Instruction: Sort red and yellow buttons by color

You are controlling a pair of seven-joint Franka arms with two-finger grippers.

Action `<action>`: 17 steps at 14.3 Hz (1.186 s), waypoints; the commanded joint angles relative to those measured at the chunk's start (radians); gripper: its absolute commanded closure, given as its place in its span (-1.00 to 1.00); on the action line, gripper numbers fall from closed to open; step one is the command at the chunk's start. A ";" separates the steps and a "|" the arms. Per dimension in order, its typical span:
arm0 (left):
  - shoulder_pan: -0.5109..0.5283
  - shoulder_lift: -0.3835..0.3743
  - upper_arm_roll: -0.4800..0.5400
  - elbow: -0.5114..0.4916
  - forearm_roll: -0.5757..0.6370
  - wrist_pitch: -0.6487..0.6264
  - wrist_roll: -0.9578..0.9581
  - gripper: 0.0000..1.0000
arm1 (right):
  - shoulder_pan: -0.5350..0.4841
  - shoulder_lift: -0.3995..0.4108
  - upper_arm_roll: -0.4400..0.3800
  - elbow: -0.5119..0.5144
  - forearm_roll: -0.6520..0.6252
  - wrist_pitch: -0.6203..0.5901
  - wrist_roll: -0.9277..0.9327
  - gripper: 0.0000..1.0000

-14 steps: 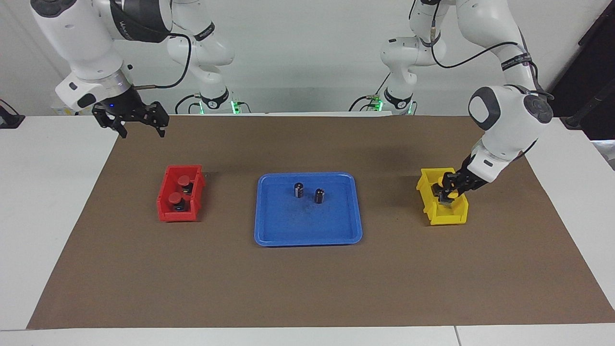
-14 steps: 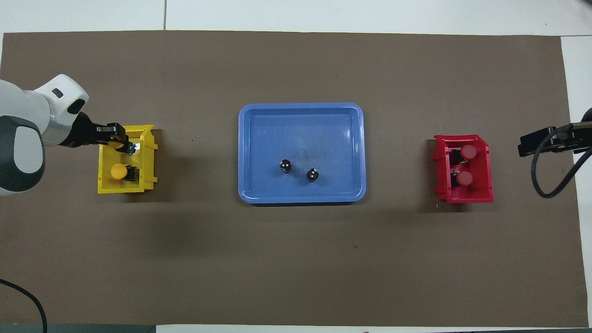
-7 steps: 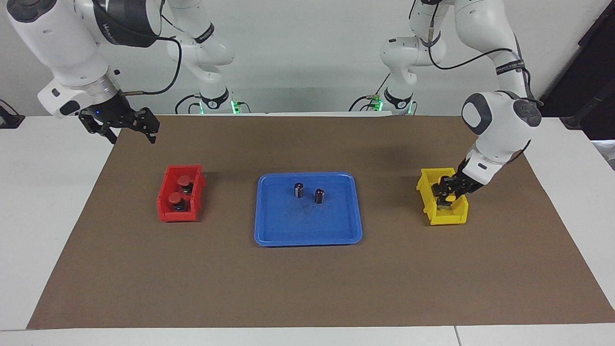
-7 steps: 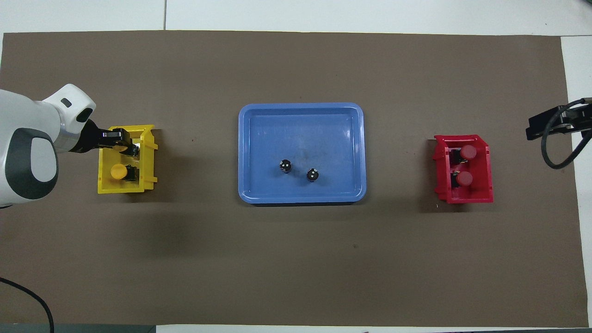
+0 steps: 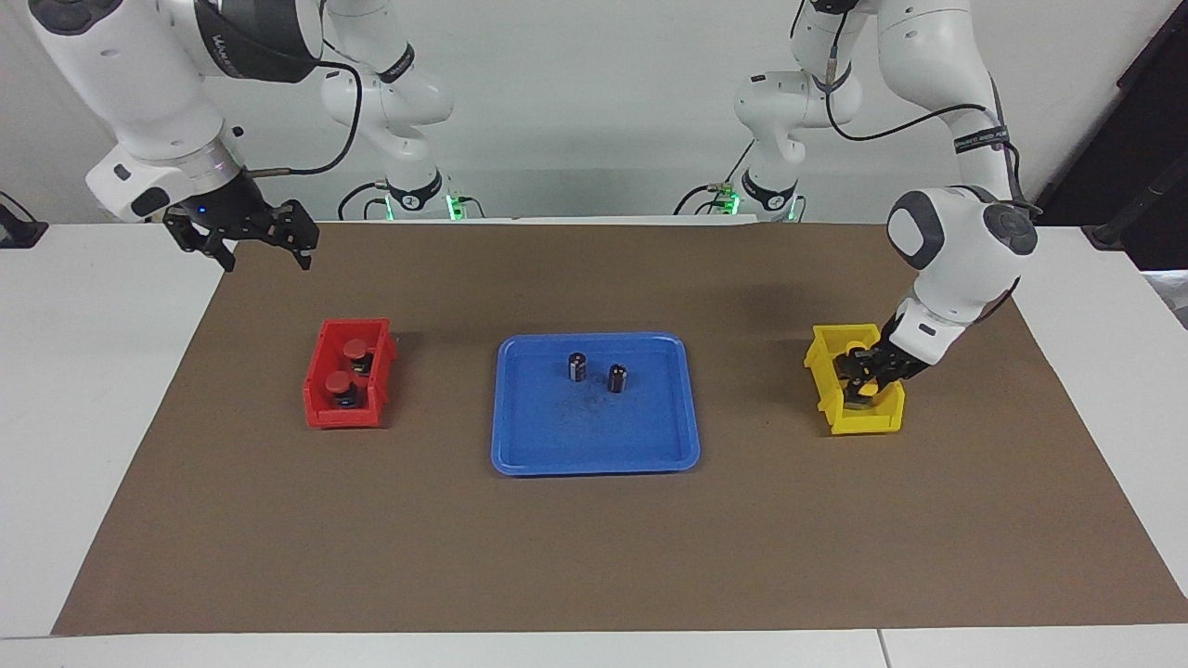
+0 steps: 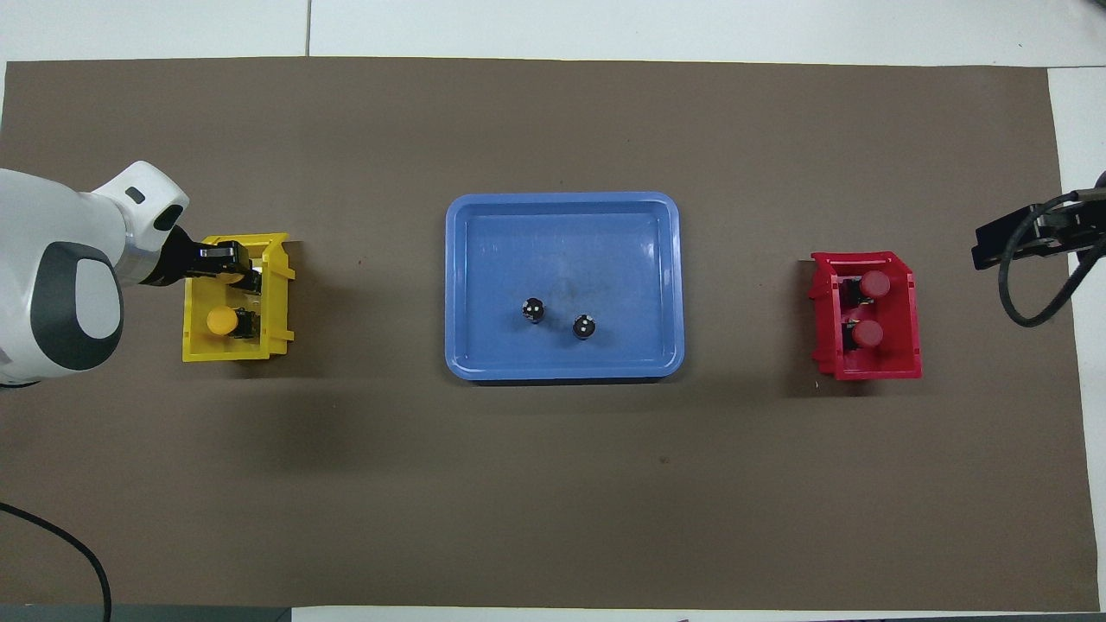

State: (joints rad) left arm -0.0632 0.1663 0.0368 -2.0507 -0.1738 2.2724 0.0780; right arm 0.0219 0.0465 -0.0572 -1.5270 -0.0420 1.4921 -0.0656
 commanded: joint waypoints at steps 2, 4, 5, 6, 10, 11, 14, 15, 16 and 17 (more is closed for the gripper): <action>0.008 -0.010 -0.002 -0.026 -0.016 0.024 0.020 -0.22 | 0.006 -0.025 -0.016 -0.030 0.001 0.007 -0.011 -1.00; 0.006 -0.008 -0.002 -0.019 -0.016 0.022 0.017 -0.67 | 0.006 -0.026 -0.016 -0.032 0.001 -0.001 -0.011 -1.00; 0.006 -0.007 -0.002 -0.016 -0.015 0.019 0.019 -0.80 | 0.006 -0.028 -0.016 -0.035 0.001 0.000 -0.011 -1.00; 0.006 -0.008 -0.002 -0.013 -0.015 0.018 0.017 -0.87 | 0.006 -0.031 -0.016 -0.036 0.001 0.000 -0.010 -1.00; 0.022 -0.019 0.000 0.096 -0.015 -0.124 0.014 -1.00 | 0.007 -0.031 -0.016 -0.036 0.002 0.013 -0.008 -1.00; 0.031 -0.027 0.000 0.143 -0.015 -0.193 0.014 -1.00 | 0.007 -0.031 -0.016 -0.036 0.002 0.016 -0.007 -1.00; 0.086 -0.103 0.006 0.218 -0.006 -0.358 0.045 -1.00 | 0.007 -0.031 -0.016 -0.036 0.014 0.016 -0.007 -1.00; 0.086 -0.143 0.006 0.218 -0.004 -0.375 0.064 -1.00 | 0.007 -0.031 -0.016 -0.035 0.014 0.016 -0.007 -1.00; 0.088 -0.175 0.008 0.218 -0.001 -0.405 0.069 -1.00 | 0.009 -0.031 -0.016 -0.036 0.014 0.016 -0.007 -1.00; 0.088 -0.204 0.008 0.222 0.007 -0.436 0.069 -1.00 | 0.009 -0.031 -0.016 -0.035 0.014 0.016 -0.007 -1.00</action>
State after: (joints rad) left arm 0.0214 0.0336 0.0464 -1.8152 -0.1737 1.8946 0.1263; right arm 0.0245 0.0390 -0.0676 -1.5316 -0.0405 1.4928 -0.0656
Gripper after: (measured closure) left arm 0.000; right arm 0.000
